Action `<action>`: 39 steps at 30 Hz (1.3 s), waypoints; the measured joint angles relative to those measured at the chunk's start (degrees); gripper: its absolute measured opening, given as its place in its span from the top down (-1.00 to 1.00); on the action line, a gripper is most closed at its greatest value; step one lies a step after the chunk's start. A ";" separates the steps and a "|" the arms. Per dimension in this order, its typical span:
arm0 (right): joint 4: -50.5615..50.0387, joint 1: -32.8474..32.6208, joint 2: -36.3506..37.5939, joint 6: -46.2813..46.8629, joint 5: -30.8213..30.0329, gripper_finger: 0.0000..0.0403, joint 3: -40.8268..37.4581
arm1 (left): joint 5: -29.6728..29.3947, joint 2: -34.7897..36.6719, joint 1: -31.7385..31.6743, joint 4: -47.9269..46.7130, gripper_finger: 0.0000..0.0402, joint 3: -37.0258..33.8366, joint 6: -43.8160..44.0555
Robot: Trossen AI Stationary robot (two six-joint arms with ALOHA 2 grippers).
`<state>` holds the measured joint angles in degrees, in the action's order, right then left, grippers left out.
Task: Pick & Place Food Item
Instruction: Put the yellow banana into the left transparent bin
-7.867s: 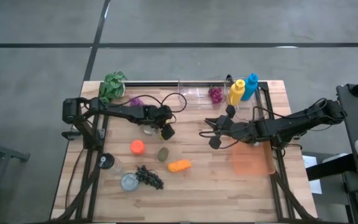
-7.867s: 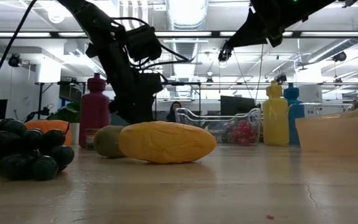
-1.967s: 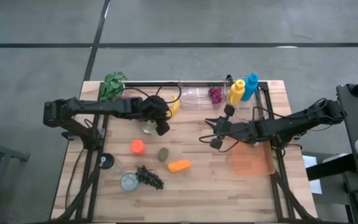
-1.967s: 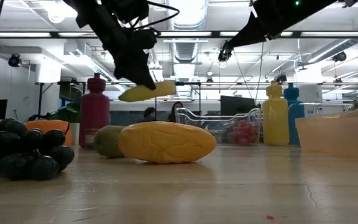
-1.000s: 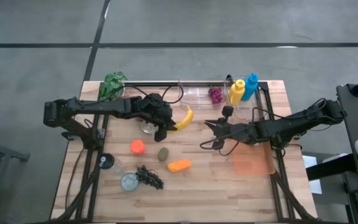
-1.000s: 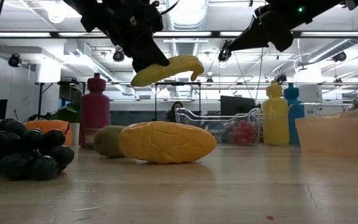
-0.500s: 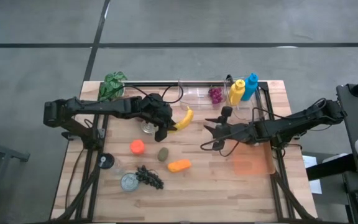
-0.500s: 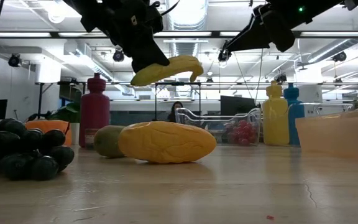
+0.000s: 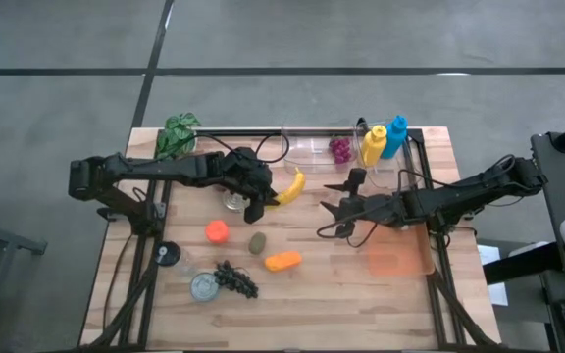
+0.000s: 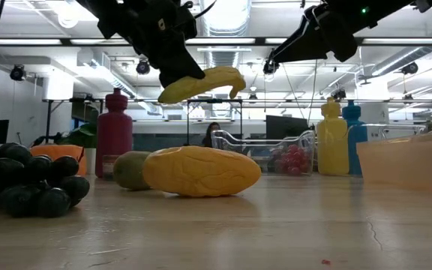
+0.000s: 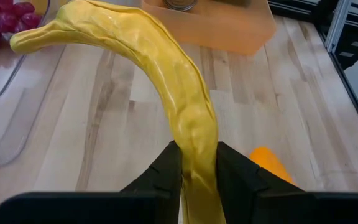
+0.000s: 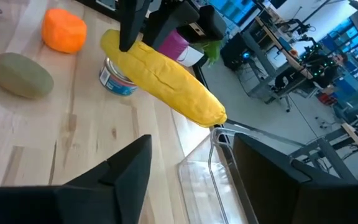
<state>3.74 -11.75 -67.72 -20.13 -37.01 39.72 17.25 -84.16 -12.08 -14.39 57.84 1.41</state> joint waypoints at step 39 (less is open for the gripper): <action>5.83 1.13 -4.45 -17.32 4.04 -0.28 -0.13 | 4.46 -0.83 2.03 2.91 0.61 -0.04 3.05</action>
<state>9.58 -10.62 -72.18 -37.45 -32.97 39.59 21.71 -84.99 -10.05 -11.48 57.80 4.45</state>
